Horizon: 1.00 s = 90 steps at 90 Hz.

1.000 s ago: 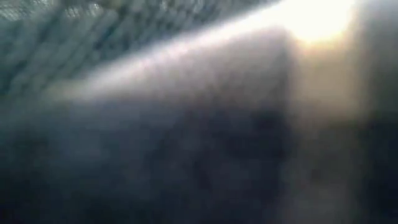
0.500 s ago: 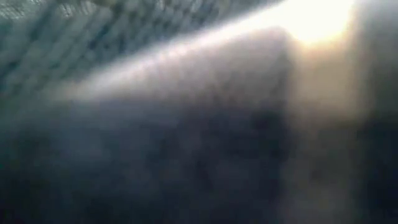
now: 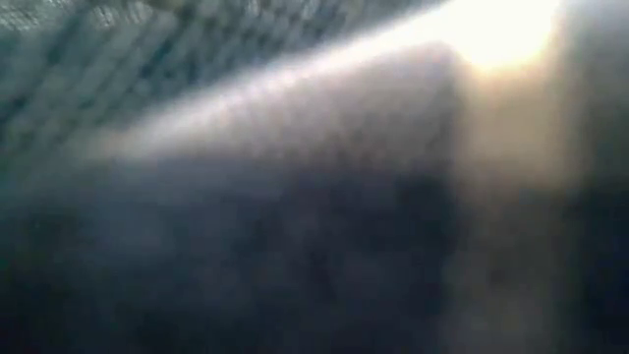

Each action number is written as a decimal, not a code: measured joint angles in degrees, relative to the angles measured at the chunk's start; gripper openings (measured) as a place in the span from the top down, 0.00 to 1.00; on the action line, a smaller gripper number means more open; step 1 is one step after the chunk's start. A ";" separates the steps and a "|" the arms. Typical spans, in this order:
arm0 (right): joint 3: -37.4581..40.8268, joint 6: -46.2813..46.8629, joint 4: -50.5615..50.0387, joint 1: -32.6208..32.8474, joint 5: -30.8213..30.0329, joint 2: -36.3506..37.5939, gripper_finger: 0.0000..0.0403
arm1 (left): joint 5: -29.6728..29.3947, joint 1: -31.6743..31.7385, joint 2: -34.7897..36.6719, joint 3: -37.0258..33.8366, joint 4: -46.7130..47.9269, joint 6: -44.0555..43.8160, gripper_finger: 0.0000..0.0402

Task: Hang clothes
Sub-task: Insert the black hanger into the green shirt

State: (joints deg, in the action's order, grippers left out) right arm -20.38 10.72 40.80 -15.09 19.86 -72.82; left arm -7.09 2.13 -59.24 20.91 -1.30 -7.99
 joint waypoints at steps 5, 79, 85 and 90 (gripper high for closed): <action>0.73 0.74 2.47 -0.43 1.03 0.00 0.68 | -0.24 0.00 0.00 0.00 0.00 -0.15 1.00; 2.08 1.33 13.50 -1.07 2.84 0.07 0.69 | -0.84 0.00 0.00 -0.01 0.16 -0.23 1.00; 2.08 1.33 13.56 -1.07 2.84 0.07 0.70 | -0.84 0.00 0.00 0.00 0.21 -0.23 1.00; 2.08 1.33 13.61 -1.07 2.80 0.07 0.70 | -0.84 0.00 0.00 0.00 0.27 -0.23 1.00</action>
State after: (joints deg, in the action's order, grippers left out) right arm -18.31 12.05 54.41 -16.16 22.66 -72.75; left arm -7.92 2.13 -59.24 20.91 -1.03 -8.23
